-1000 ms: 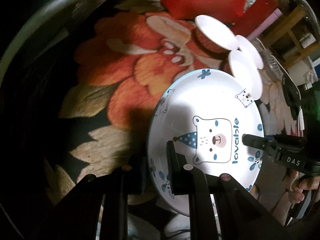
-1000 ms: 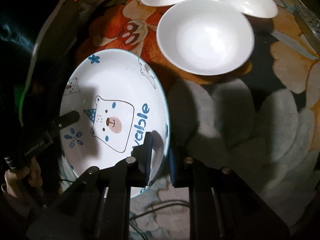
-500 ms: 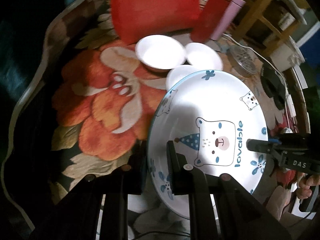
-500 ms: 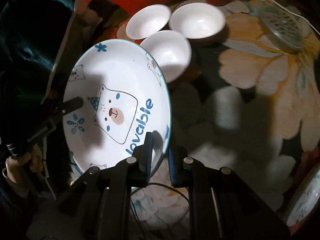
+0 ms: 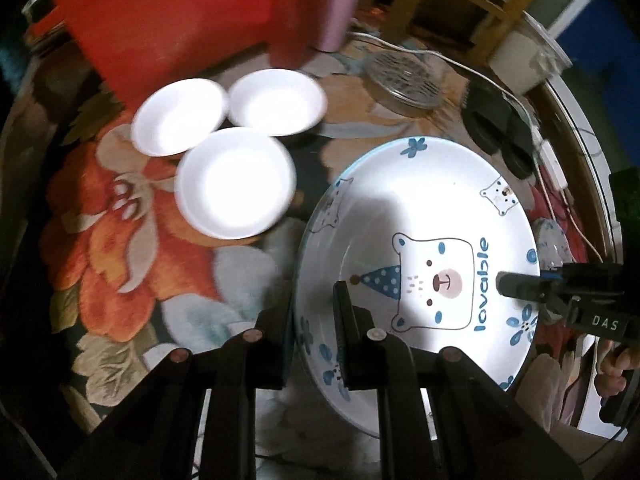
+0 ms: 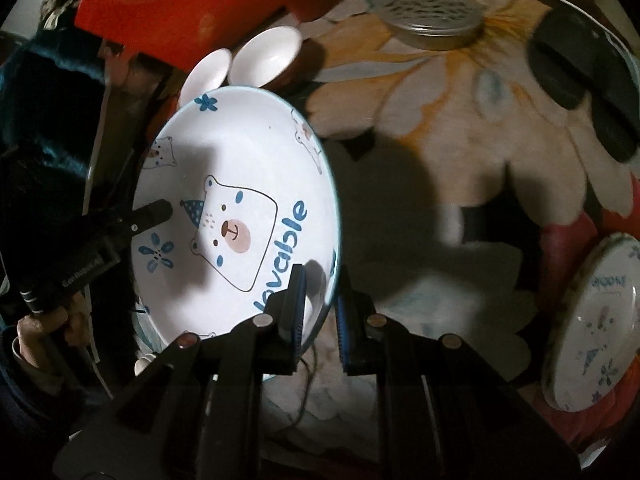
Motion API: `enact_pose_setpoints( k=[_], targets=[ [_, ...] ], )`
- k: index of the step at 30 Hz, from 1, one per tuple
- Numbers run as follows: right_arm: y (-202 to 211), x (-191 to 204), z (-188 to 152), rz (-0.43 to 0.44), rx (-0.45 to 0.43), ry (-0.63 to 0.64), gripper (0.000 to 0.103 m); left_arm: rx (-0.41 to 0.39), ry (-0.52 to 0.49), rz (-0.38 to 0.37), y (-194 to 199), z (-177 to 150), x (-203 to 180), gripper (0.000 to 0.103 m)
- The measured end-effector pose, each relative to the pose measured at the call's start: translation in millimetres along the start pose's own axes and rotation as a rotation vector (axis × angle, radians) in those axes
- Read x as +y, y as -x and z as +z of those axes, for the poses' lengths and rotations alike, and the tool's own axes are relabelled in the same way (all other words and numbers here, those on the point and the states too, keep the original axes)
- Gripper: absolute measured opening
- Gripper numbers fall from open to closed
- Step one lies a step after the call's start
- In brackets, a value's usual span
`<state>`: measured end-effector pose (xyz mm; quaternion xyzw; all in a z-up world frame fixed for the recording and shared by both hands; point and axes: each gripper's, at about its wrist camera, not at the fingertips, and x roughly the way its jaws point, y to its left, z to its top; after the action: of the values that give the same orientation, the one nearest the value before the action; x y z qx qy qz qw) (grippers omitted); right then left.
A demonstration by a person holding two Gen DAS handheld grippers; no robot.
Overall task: Organize plates and bowls
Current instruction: 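Carry the bear plate toward the plate stack beside the slippers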
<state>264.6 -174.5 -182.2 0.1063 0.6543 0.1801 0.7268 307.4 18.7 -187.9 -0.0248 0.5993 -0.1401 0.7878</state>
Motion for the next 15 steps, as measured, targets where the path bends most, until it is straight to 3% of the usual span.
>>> enact_pose_setpoints(
  k=[15],
  targets=[
    [40.8,-103.9,-41.9,-0.021,-0.068,-0.158,0.015,0.04,-0.188,-0.038,-36.3,8.1,-118.9,0.016]
  ],
)
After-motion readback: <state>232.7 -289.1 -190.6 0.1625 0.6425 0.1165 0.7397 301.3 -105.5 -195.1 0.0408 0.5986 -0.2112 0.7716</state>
